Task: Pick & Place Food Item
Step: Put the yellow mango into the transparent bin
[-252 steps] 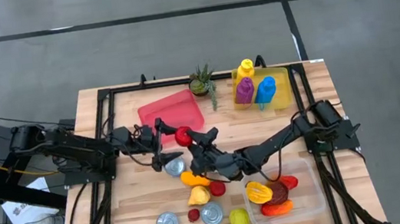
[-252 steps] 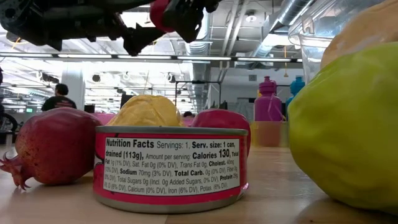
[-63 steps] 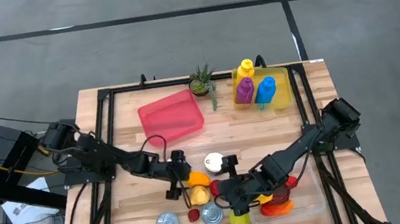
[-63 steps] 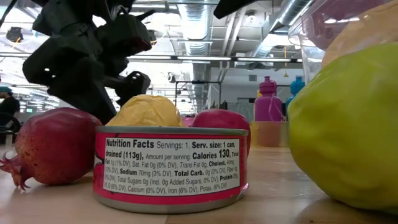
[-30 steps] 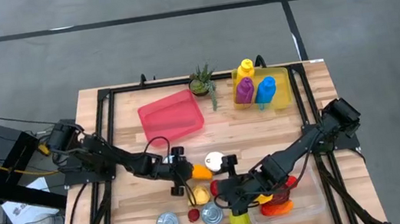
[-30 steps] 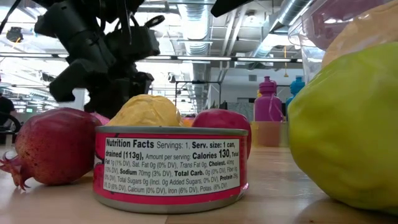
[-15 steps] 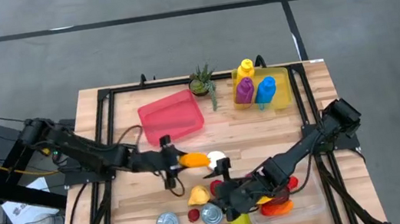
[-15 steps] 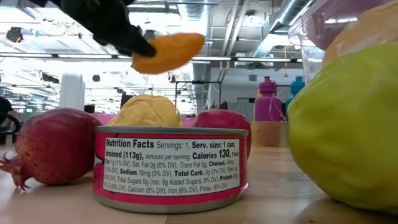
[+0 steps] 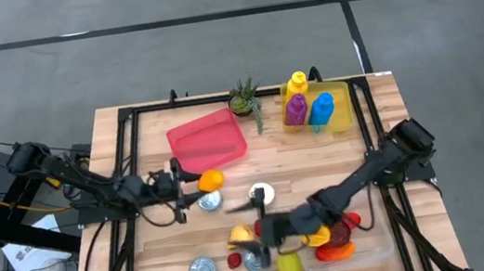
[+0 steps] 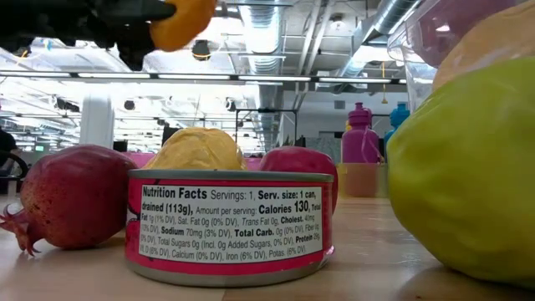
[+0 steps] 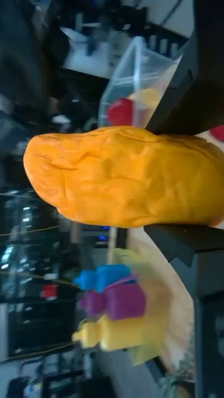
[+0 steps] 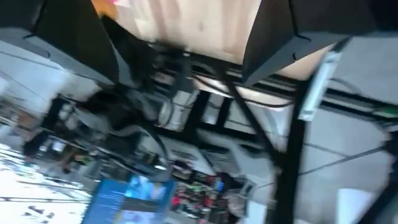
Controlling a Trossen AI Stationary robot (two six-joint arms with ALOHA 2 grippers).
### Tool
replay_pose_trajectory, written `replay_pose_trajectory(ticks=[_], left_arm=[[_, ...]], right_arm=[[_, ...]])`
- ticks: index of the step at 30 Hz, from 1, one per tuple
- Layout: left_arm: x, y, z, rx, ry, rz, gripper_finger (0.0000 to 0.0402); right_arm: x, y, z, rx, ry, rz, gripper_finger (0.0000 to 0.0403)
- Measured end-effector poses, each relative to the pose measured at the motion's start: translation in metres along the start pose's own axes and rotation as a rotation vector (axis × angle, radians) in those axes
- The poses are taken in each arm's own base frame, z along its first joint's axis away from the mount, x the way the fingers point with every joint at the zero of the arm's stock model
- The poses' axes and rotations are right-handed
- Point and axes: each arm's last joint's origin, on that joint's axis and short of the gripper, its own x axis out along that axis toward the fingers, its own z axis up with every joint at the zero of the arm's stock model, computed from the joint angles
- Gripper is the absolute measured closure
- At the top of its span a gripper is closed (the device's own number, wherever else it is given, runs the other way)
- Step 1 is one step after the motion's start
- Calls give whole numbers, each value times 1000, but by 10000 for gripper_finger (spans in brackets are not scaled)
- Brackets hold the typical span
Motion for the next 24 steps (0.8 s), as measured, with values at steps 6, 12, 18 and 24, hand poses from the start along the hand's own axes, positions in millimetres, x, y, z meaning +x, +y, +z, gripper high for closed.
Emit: replay_pose_trajectory(ticks=[6, 12, 18, 24], left_arm=[[-11, 5, -5, -26, -97, -29, 214], [-12, 5, -4, -24, -115, -27, 214], [-12, 6, -6, -18, -104, -11, 214], [-12, 6, -8, -10, -89, 6, 214]], right_arm=[[17, -37, -18, 104, -80, -42, 47], [32, -71, -27, 188, -89, -67, 39], [37, -85, -34, 176, -52, -93, 39], [35, -88, -34, 158, -5, -111, 39]])
